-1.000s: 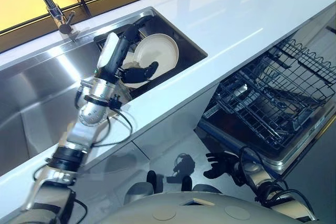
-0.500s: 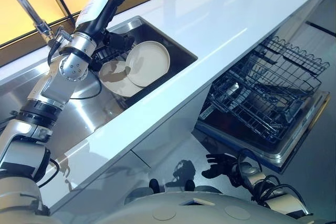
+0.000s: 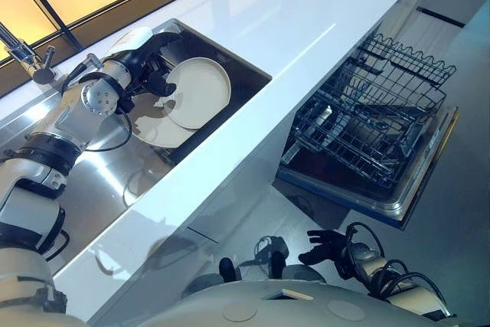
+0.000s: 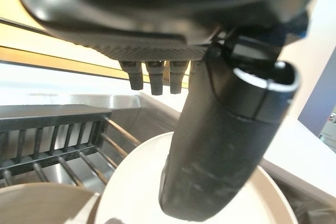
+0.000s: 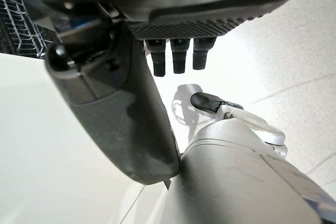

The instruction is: Pick up plates and place into dishwasher.

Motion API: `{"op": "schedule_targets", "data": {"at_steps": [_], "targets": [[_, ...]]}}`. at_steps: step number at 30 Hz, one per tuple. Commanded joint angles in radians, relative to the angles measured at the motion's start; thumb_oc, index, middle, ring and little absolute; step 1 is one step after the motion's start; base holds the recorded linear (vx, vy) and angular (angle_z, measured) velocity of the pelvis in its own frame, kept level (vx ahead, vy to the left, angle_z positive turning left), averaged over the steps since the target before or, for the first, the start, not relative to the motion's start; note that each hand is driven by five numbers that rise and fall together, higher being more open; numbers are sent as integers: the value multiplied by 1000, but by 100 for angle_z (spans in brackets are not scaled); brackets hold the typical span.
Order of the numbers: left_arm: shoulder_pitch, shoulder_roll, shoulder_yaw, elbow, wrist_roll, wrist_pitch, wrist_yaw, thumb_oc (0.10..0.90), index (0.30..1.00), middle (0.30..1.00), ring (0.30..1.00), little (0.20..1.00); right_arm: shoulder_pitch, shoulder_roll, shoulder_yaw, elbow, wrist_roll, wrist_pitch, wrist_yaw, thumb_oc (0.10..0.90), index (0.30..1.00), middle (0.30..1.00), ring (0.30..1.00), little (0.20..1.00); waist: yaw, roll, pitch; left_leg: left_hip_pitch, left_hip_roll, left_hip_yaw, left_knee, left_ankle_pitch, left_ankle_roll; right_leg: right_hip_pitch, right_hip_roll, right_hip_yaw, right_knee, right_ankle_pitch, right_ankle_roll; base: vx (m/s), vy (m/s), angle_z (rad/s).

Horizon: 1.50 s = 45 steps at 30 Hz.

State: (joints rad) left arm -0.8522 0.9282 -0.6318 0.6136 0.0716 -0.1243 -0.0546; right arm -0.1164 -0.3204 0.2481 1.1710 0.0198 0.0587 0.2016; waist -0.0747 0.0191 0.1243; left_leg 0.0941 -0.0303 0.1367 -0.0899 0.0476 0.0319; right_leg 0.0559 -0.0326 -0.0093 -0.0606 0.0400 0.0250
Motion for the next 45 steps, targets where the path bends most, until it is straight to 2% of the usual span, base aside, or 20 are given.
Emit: {"op": "schedule_targets", "data": {"at_steps": [1,7,11,14,16,18,21,24,25,26,27,30,34,39,42,45], "targets": [[-282,81,49,32,-114,2,84,800,900,900,900,900,-54,-62,-6,-8,32,-36,-9,800,900,900,900,900,-1,56,46,-29,-84,-11,79,-148,74,-113,10,13,158,-72,99,-4,43,-1],[-286,69,62,50,-155,7,82,800,900,900,900,900,-59,-68,-10,-7,46,-39,-6,800,900,900,900,900,1,51,70,-58,-88,-9,98,-148,76,-133,6,20,160,-63,102,0,6,0],[-280,56,74,51,-244,13,18,800,900,900,900,900,-61,-69,-13,-4,50,-40,-9,800,900,900,900,900,4,49,77,-68,-90,-10,102,-146,78,-142,5,23,160,-59,104,0,0,0],[-271,38,91,39,-395,19,-150,800,900,900,900,900,-62,-70,-18,-2,51,-42,-9,800,900,900,900,900,5,48,80,-69,-89,-9,104,-145,76,-149,5,21,167,-61,108,0,0,0],[-245,3,114,8,-502,60,-340,800,900,900,900,900,-65,-70,-30,0,39,-39,-2,800,900,900,900,900,5,49,82,-66,-88,-9,103,-143,76,-150,6,18,171,-65,108,5,1,2],[-226,-17,122,-12,-561,103,-451,800,900,900,900,900,-67,-75,-34,1,34,-38,8,800,900,900,900,900,5,49,83,-64,-89,-10,104,-144,73,-148,6,16,171,-66,107,8,2,5],[-192,-69,123,-59,-694,177,-542,800,900,900,900,900,-77,-91,-39,4,18,-35,29,800,900,900,900,900,2,49,81,-53,-90,-11,100,-145,72,-146,6,13,173,-66,106,2,1,1],[-165,-119,132,-106,-832,210,-576,800,900,900,900,900,-85,-100,-46,4,4,-25,45,800,900,900,900,900,-2,48,78,-43,-92,-11,96,-146,72,-142,6,11,172,-64,105,9,10,6],[-155,-142,138,-134,-882,217,-570,493,636,636,636,593,-92,-105,-46,5,-1,-19,55,800,900,900,900,900,-3,47,75,-39,-92,-11,94,-146,71,-139,6,10,170,-64,104,7,-1,6],[-148,-157,143,-152,-914,213,-559,328,495,495,495,428,-96,-109,-47,7,-3,-16,61,800,900,900,900,900,-4,46,74,-37,-92,-11,93,-147,70,-138,6,10,169,-63,103,0,0,0],[-140,-173,151,-172,-945,193,-541,122,319,319,319,222,-99,-113,-47,10,-4,-14,66,800,900,900,900,900,-5,45,72,-34,-92,-10,91,-148,69,-137,5,9,169,-64,103,0,0,0],[-119,-216,177,-215,-991,162,-476,100,300,300,300,200,-104,-115,-40,19,-8,-17,74,800,900,900,900,900,-7,41,64,-24,-90,-8,83,-150,67,-130,5,5,163,-64,99,-4,-5,1],[-100,-242,205,-215,-938,123,-408,100,300,300,300,200,-100,-112,-32,29,-19,-33,80,800,900,900,900,900,-6,38,46,-14,-90,-9,68,-147,64,-113,9,5,144,-67,90,-21,-18,-2],[-80,-240,234,-190,-882,82,-374,100,300,300,300,200,-86,-101,-27,40,-14,-58,58,800,900,900,900,900,-4,38,27,0,-89,-16,55,-145,61,-93,16,7,125,-71,81,-35,-30,-6],[-64,-224,250,-186,-798,58,-352,100,300,300,300,200,-73,-96,-33,39,4,-90,22,800,900,900,900,900,1,41,14,9,-88,-22,46,-145,59,-79,23,8,115,-75,75,-56,-45,-1],[-51,-204,255,-187,-760,37,-334,100,300,300,300,200,-64,-100,-49,16,67,-127,-27,800,900,900,900,900,4,41,4,16,-86,-29,41,-143,57,-66,26,4,109,-79,71,-59,-48,1]]}}
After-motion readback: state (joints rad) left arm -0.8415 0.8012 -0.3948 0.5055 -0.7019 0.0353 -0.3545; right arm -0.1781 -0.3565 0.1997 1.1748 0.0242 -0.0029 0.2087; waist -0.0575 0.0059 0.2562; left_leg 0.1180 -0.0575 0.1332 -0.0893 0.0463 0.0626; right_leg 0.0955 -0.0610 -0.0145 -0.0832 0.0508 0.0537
